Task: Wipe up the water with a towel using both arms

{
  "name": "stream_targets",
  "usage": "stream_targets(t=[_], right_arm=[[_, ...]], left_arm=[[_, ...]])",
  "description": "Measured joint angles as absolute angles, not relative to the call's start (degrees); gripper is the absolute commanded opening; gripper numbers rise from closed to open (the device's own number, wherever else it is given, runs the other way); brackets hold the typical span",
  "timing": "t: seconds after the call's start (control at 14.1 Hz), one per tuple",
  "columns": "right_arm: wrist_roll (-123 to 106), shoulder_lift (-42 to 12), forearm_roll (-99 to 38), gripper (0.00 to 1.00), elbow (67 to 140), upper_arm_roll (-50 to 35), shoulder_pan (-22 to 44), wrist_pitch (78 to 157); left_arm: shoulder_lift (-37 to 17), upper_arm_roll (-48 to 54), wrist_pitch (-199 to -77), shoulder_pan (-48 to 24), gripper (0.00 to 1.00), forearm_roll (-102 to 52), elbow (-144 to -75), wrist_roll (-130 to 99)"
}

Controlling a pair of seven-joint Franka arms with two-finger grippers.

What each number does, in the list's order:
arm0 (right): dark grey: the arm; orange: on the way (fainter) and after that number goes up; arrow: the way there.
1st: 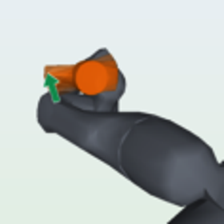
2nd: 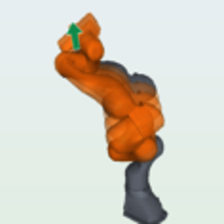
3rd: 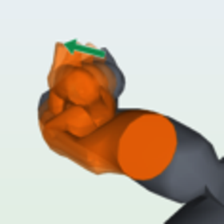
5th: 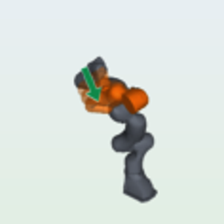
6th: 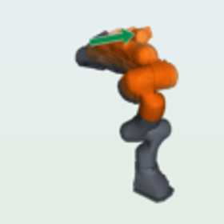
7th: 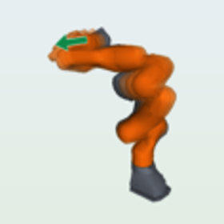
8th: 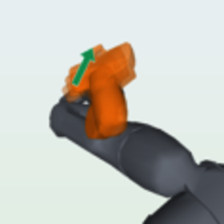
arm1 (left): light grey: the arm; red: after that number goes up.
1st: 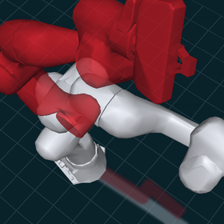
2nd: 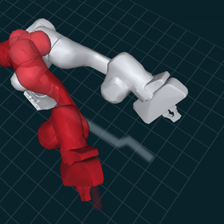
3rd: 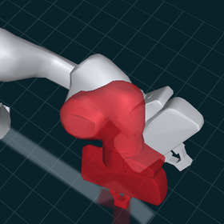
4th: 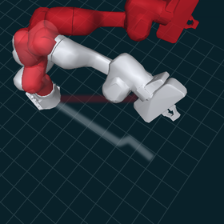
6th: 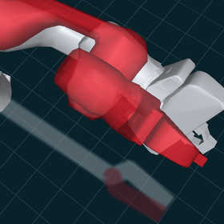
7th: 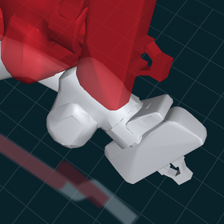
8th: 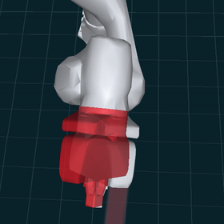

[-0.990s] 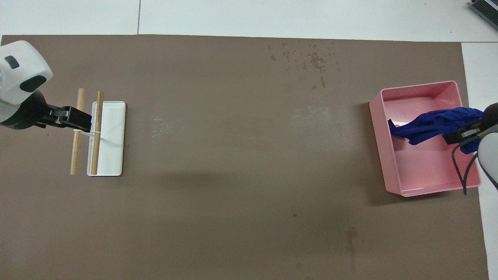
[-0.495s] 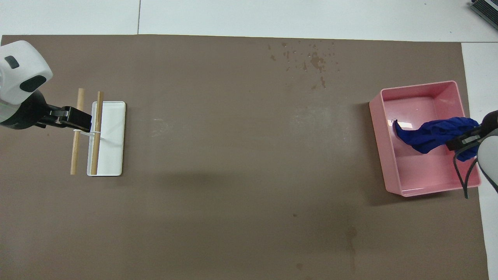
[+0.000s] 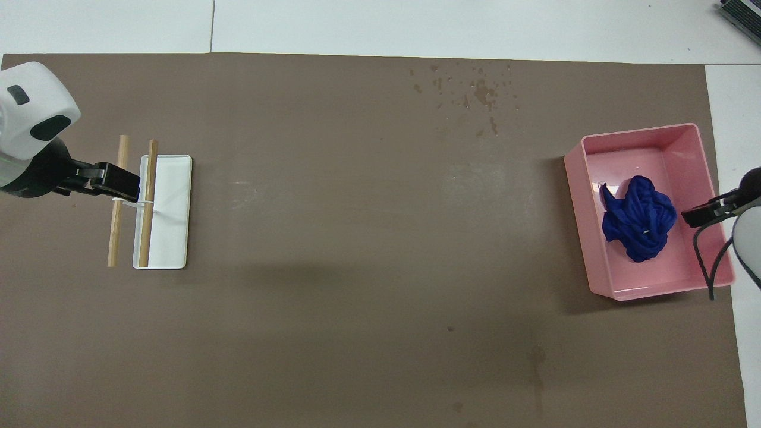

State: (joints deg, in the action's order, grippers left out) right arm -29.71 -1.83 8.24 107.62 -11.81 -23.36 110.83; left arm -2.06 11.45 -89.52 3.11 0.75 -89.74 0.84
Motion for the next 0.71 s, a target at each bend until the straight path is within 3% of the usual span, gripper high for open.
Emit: stream_targets(t=[0.35, 0.71], right_arm=[[-21.16, -0.83, 8.22, 1.0, 99.14, -12.32, -16.97, 99.27], [-20.82, 0.08, 3.78, 1.0, 88.43, -12.44, -16.75, 90.52]], left_arm=[[-2.06, 11.45, -89.52, 3.11, 1.0, 0.75, -89.74, 0.84], [-2.06, 11.45, -89.52, 3.11, 1.0, 0.75, -89.74, 0.84]])
